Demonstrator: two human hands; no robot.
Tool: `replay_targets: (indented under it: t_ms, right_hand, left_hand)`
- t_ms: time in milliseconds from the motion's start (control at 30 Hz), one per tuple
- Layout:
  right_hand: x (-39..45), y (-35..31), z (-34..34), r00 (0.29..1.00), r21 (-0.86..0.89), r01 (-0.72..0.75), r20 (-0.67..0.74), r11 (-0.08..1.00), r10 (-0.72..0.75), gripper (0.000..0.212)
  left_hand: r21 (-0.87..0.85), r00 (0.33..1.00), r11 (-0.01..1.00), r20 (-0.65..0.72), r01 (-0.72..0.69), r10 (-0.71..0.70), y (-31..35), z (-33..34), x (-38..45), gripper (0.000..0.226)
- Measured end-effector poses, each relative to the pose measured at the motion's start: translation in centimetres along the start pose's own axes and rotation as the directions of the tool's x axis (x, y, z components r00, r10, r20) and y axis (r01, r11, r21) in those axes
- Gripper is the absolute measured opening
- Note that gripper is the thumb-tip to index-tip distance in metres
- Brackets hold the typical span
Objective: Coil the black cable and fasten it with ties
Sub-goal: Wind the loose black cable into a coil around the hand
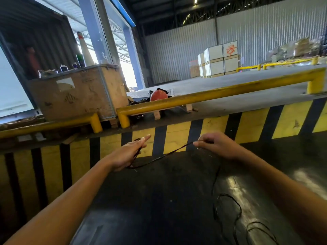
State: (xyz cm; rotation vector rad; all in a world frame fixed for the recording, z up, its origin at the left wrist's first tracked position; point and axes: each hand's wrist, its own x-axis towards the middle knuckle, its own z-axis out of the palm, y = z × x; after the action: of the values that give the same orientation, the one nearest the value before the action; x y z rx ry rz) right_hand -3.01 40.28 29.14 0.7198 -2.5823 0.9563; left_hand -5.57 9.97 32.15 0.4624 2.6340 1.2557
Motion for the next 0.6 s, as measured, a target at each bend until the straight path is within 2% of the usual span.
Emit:
replay_targets:
  t_ms: [67,133,233,300,367,467,533,600]
  right_hand:
    - [1.1,-0.3,-1.7,0.977,-0.062,0.023,-0.212,0.998,-0.036,0.02]
    - [2.1,-0.6,-1.8,0.926,-0.059,0.016,-0.377,0.998,-0.037,0.023]
    - [2.9,0.6,0.3,0.861,-0.042,-0.087,-0.505,0.995,0.054,0.019]
    - [2.4,2.5,2.2,0.86,0.008,-0.188,-0.481,0.982,0.168,0.023]
    - [0.7,3.8,4.7,0.895,0.085,-0.252,-0.359,0.964,0.265,0.031]
    - [-2.3,2.1,9.9,0.972,0.063,-0.235,-0.006,0.97,0.236,0.032]
    - [-3.8,-0.8,12.7,0.935,0.077,-0.227,0.296,0.971,0.195,0.029]
    - [-4.4,-2.8,13.2,0.86,0.071,-0.212,0.486,0.975,0.152,0.028]
  left_hand:
    - [0.141,0.981,0.987,0.162,0.08,-0.103,-0.2,1.5,-0.3,0.049]
    - [0.126,0.924,0.981,0.337,0.147,-0.182,0.2,3.3,-0.6,0.046]
    - [-0.028,0.838,0.989,0.534,0.147,-0.11,1.7,5.2,-1.1,0.038]
    - [-0.241,0.813,0.958,0.582,0.158,0.012,3.2,5.6,-1.5,0.041]
    - [-0.496,0.823,0.856,0.541,0.145,0.173,4.7,5.3,-1.8,0.044]
    - [-0.762,0.894,0.647,0.307,0.026,0.325,6.6,4.3,-1.4,0.045]
    - [-0.823,0.938,0.561,0.125,-0.085,0.325,7.4,3.8,-0.7,0.043]
    - [-0.79,0.96,0.585,-0.019,-0.185,0.279,7.2,3.2,0.0,0.04]
